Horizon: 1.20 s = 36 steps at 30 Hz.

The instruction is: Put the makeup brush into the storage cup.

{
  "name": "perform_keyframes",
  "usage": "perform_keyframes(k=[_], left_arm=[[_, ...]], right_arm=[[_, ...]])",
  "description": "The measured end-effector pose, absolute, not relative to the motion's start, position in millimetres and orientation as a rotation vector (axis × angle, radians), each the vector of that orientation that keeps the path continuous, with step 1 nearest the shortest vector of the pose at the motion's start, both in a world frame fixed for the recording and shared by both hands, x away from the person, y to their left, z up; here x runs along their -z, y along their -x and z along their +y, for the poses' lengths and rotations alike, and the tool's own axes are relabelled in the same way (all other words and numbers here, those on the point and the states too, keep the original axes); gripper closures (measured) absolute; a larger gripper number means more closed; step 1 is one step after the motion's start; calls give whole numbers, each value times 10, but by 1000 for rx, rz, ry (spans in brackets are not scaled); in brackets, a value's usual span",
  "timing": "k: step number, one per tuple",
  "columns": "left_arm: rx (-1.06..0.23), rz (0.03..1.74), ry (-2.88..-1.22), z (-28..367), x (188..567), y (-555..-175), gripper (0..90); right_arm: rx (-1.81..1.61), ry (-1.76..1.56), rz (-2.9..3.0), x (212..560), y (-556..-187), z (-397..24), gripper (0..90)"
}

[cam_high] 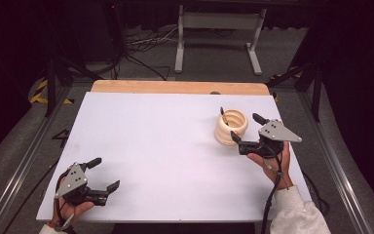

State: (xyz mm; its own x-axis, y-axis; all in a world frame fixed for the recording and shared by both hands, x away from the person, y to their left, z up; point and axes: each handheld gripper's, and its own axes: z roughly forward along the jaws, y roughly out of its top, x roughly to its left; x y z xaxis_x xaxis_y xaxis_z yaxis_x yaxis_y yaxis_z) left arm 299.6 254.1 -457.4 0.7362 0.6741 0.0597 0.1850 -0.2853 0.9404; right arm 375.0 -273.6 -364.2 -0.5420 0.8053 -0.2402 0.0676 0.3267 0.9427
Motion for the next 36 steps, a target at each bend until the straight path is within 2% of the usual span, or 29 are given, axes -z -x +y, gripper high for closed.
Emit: perform_keyframes(k=[36], left_arm=[[-559, 666, -1834, 2534, 4571, -2991, 36]], right_arm=[[-1206, -714, 1908, 3819, -3342, -2875, 81]])
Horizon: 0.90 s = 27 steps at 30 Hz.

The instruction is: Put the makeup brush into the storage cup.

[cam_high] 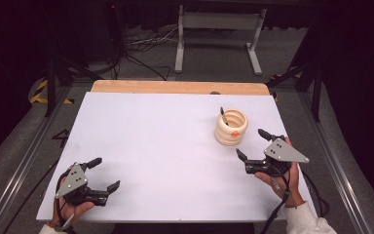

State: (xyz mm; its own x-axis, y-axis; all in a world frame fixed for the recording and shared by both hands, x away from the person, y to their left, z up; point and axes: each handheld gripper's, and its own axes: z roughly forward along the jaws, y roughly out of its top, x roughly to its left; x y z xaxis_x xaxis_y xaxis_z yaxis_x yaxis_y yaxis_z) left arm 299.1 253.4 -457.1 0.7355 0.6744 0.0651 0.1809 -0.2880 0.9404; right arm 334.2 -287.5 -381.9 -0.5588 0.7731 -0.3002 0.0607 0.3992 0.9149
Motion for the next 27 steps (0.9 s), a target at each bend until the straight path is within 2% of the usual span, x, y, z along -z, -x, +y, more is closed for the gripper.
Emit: perform_keyframes(k=[27], left_arm=[[-553, 662, -1835, 2540, 4571, -2984, 37]], right_arm=[[-1137, -738, 1945, 4078, -3160, -3056, 76]])
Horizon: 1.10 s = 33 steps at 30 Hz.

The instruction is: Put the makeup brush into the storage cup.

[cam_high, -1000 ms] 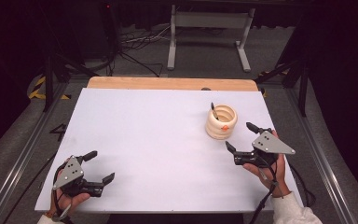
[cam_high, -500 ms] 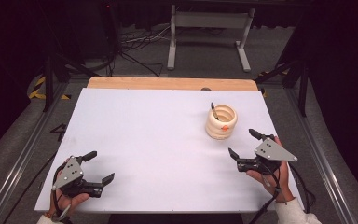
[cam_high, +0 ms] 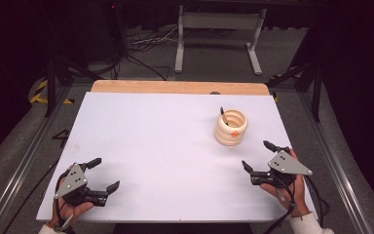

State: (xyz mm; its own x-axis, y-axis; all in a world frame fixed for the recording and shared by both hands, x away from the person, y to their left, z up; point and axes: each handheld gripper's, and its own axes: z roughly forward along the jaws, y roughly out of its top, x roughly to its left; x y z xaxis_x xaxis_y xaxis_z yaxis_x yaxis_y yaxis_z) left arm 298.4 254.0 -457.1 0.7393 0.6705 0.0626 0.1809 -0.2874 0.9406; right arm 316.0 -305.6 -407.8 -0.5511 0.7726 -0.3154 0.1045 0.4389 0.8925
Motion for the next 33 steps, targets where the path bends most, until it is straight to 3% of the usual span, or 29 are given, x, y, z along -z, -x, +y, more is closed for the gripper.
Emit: perform_keyframes(k=[33], left_arm=[[-540, 650, -1843, 2498, 4568, -3007, 36]], right_arm=[[-1073, -811, 1955, 4434, -2932, -3339, 62]])
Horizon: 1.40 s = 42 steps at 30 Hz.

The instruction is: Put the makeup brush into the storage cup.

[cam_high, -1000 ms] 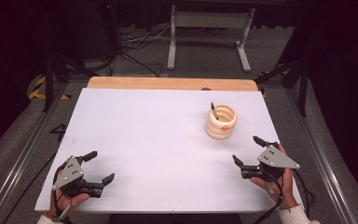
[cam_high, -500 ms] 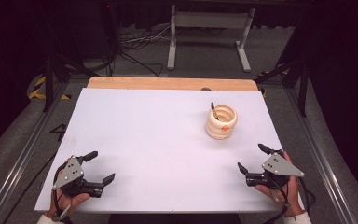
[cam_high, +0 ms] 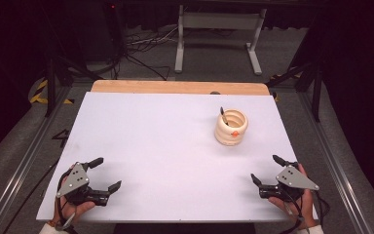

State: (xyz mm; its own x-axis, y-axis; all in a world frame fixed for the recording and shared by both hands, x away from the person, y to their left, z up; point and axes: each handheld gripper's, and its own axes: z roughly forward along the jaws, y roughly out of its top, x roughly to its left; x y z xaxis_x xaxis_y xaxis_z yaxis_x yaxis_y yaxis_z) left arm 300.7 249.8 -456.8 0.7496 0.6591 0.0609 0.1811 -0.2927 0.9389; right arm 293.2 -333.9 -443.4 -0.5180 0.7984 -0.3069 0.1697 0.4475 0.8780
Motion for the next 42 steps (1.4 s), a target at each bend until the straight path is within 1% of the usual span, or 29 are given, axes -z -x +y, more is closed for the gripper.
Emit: perform_keyframes(k=[12, 42], left_arm=[[-540, 638, -1841, 2509, 4566, -2998, 35], [-544, 646, -1845, 2499, 4567, -3006, 35]], right_arm=[[-1082, -798, 1941, 4387, -2892, -3245, 49], [-1117, -816, 1898, 4338, -2876, -3274, 48]])
